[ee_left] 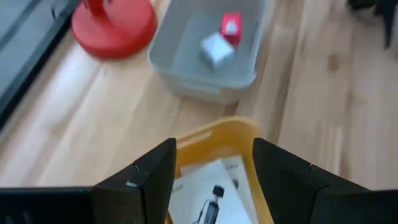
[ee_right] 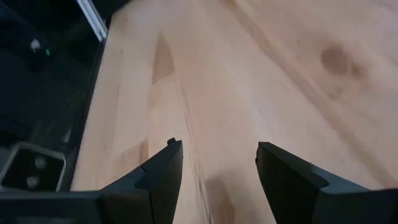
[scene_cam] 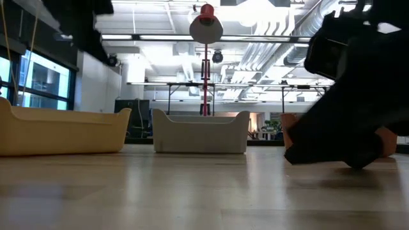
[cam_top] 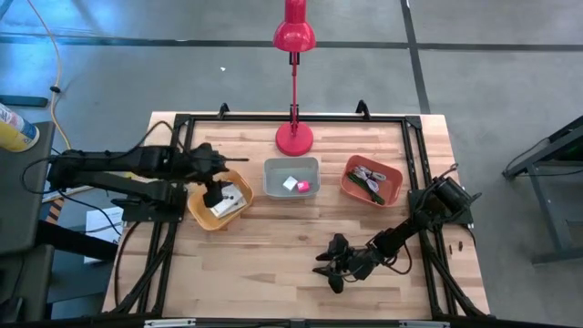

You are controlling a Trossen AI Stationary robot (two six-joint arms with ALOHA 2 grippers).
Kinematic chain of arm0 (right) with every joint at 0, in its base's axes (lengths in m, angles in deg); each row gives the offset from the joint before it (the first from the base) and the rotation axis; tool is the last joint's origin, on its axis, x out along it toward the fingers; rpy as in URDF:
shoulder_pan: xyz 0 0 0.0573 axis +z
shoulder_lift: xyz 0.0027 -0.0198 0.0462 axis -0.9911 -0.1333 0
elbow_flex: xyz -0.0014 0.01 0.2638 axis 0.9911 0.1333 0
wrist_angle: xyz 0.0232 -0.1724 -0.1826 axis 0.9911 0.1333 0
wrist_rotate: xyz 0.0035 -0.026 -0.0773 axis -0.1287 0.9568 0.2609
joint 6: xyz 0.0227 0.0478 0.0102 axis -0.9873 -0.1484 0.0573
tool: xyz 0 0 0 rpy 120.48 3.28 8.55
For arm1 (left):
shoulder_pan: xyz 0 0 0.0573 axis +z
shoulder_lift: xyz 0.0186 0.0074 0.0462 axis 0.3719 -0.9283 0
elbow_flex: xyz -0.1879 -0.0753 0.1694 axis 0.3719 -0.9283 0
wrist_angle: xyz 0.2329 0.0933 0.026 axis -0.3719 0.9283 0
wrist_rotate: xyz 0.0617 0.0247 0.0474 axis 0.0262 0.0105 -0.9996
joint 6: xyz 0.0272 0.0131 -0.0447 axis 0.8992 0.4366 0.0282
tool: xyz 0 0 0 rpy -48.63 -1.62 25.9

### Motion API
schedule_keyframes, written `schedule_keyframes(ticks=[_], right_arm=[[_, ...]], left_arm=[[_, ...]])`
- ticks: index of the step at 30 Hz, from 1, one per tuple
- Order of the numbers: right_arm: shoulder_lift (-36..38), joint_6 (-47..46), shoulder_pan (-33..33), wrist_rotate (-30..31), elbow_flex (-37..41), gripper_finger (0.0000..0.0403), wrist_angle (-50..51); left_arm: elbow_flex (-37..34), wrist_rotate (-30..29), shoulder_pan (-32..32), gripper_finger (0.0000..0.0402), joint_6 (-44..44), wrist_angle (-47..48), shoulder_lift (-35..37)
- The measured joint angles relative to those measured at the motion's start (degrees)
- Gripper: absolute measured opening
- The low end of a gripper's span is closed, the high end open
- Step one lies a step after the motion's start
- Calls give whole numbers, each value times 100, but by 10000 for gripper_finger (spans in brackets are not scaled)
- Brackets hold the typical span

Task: Pick and place items into bin
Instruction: Return to Home Position

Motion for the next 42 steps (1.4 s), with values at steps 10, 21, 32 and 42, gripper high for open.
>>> schedule_keyframes(ticks=[10,21,32,42], right_arm=[[703,10,-531,-89,2,194,-347],[2678,4298,-1022,-659,-10,194,-118],[4987,4927,-2508,-110,-10,194,2083],[5614,4848,-4650,-3081,150,194,3041]], left_arm=[[1136,166,0,200,71,298,4],[1306,464,-696,201,3203,-1719,55],[1308,-563,-901,202,3865,-2119,48],[649,-1199,-642,202,4343,-2975,603]])
